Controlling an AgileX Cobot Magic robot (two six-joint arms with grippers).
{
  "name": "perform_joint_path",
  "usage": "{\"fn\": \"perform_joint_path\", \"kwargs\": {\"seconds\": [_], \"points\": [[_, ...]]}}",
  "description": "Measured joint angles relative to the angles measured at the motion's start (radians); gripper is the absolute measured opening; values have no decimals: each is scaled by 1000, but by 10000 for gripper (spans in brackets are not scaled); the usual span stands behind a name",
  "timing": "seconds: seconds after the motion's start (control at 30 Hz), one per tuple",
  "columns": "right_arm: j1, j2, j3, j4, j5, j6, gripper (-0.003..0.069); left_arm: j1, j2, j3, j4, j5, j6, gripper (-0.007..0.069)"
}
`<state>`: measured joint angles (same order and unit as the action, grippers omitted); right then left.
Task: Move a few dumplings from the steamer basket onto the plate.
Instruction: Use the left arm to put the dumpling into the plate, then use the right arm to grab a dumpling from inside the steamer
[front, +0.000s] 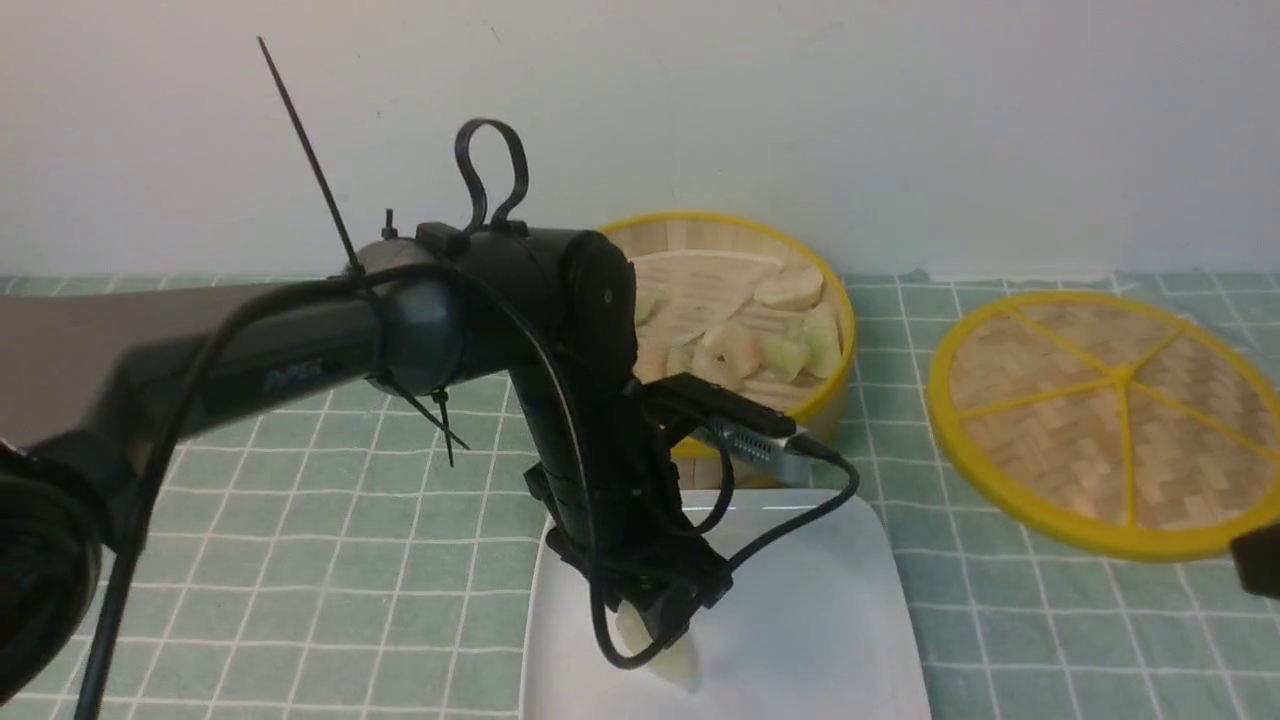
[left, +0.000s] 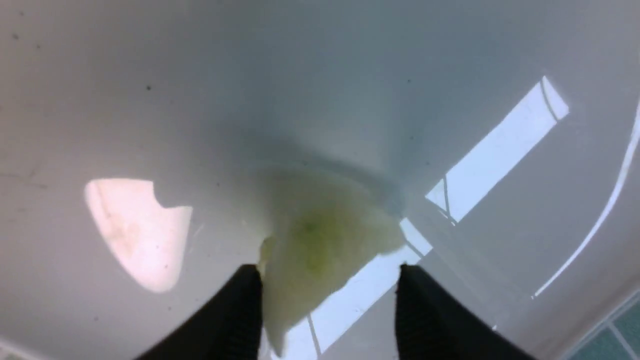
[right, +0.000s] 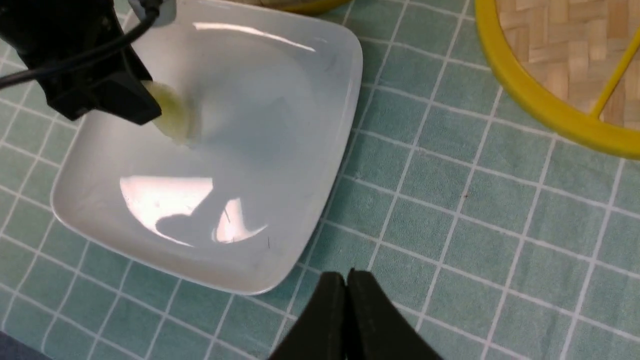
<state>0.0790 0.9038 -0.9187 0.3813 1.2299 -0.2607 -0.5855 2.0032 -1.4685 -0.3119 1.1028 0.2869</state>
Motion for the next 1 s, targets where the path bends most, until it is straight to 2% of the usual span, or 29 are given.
{"fn": "perform_joint_path", "kwargs": {"seconds": [0.07,0.17,0.2,0.33,0.43,0.6,0.7,0.8,0.83,1.0], "points": [[1,72,-57,10,4,-28,-10,0,0,-59,4,59,-30,434],[8,157,-138,28,5,-60,-10,3,-10,-121,22,94,-65,412],[20,185,-170,29,5,-65,-10,8,-24,-140,35,96,-74,373],[113,355,-304,-3,-1,-74,-10,61,-159,-158,85,105,-94,88],[194,482,-414,-62,-31,-73,-8,116,-273,-157,94,113,-117,12],[280,691,-581,-141,-97,-64,19,183,-457,-78,101,126,-134,-6],[312,837,-697,-158,-126,-64,67,197,-580,8,101,128,-143,-6],[335,982,-824,-160,-162,-65,148,199,-691,116,100,131,-161,-6],[336,1000,-831,-160,-168,-65,154,199,-705,123,100,131,-163,-6],[351,1223,-999,-171,-228,-65,337,199,-857,277,101,123,-190,-6]]}}
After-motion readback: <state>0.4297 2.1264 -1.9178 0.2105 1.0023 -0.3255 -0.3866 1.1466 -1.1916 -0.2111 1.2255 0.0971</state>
